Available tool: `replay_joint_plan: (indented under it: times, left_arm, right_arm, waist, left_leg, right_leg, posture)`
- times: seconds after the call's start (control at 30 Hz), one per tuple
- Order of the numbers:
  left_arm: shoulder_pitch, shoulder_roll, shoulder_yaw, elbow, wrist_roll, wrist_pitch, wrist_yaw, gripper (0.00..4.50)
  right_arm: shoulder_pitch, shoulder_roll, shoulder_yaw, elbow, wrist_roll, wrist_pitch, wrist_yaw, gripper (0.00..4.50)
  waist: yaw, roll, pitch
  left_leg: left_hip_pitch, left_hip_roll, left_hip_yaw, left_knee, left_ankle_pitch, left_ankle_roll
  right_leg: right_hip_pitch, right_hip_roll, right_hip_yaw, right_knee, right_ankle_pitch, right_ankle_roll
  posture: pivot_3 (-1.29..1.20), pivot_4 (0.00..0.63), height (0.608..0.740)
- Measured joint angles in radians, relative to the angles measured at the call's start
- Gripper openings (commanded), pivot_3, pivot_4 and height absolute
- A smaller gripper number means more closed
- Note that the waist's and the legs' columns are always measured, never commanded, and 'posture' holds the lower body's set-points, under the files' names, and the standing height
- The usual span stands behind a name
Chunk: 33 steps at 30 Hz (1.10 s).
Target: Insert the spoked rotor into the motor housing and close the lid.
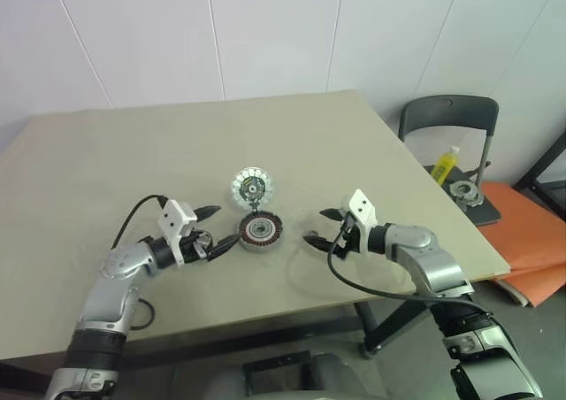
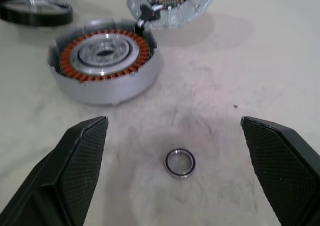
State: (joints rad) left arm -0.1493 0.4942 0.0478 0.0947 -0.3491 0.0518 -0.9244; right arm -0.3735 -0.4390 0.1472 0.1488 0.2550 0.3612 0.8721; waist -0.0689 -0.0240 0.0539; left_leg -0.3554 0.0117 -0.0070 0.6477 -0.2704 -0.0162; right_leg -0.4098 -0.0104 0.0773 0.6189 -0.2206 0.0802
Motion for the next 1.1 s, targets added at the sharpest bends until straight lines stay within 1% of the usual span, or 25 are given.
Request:
replay_joint_plan:
  times: [0.13,0.2,0.37,0.53,0.7,0.83,1.03,1.1]
  left_arm:
    - [-0.001,-0.004,0.013,0.000,-0.019,0.000,-0.003,4.50]
    - [0.000,-0.004,0.014,0.000,-0.023,-0.001,-0.008,4.50]
    - [0.007,-0.007,0.013,0.000,-0.023,-0.012,-0.008,4.50]
    - [0.019,-0.005,0.013,-0.041,-0.035,0.002,-0.012,4.50]
    - [0.038,0.027,0.014,-0.072,-0.035,0.017,-0.032,4.50]
    - [0.046,0.034,0.014,-0.077,-0.035,0.027,-0.033,4.50]
    - [0.046,0.038,0.017,-0.081,-0.035,0.029,-0.029,4.50]
    - [0.047,0.042,0.018,-0.081,-0.035,0.029,-0.028,4.50]
  right_arm:
    - [-0.012,0.000,-0.026,-0.034,0.042,0.015,0.019,4.49]
    - [-0.019,-0.005,-0.025,-0.034,0.037,0.013,0.021,4.49]
    - [-0.033,-0.001,0.032,0.109,-0.073,-0.023,-0.016,4.49]
    - [-0.034,0.034,0.038,0.131,-0.096,-0.038,-0.037,4.49]
    - [-0.042,0.076,0.041,0.169,-0.129,-0.040,-0.090,4.49]
    - [-0.056,0.099,0.053,0.194,-0.157,-0.041,-0.118,4.49]
    - [-0.069,0.094,0.068,0.203,-0.175,-0.046,-0.101,4.49]
    - [-0.068,0.078,0.074,0.199,-0.172,-0.040,-0.069,4.49]
  waist:
    - [-0.001,0.000,0.000]
    - [0.000,0.000,0.000]
    - [0.000,0.000,0.000]
    - [-0.001,0.000,0.000]
    - [-0.002,0.000,0.000]
    - [-0.003,0.000,0.000]
    - [-0.003,0.000,0.000]
    - [-0.003,0.001,0.000]
  left_leg:
    - [0.000,0.000,0.000,0.000,0.000,0.000]
    - [0.000,0.000,0.000,0.000,0.000,0.000]
    - [0.000,0.000,0.000,0.000,0.000,0.000]
    - [0.000,0.000,0.000,-0.001,0.000,0.000]
    - [0.000,0.000,0.000,0.000,0.000,0.000]
    - [0.000,0.000,0.000,0.000,0.000,0.000]
    - [0.001,0.001,0.000,0.000,0.000,0.000]
    - [0.001,0.001,0.000,-0.001,0.000,0.000]
  right_leg:
    - [0.000,0.000,0.000,0.000,0.000,0.000]
    - [0.000,0.000,0.000,0.000,0.000,0.000]
    - [0.000,0.000,0.000,0.000,0.000,0.000]
    - [-0.001,0.000,0.000,0.000,0.000,0.000]
    - [-0.001,0.000,0.000,0.000,0.000,0.000]
    - [0.000,0.000,0.000,0.000,0.000,0.000]
    - [0.000,0.001,0.000,0.001,0.000,0.000]
    - [0.000,0.000,0.000,0.000,0.000,0.000]
  posture:
    - [0.00,0.000,0.740]
    - [0.00,0.000,0.740]
    - [0.00,0.000,0.740]
    - [0.00,0.000,0.740]
    - [0.00,0.000,0.740]
    - [0.00,0.000,0.740]
    - [0.00,0.000,0.740]
    - [0.00,0.000,0.740]
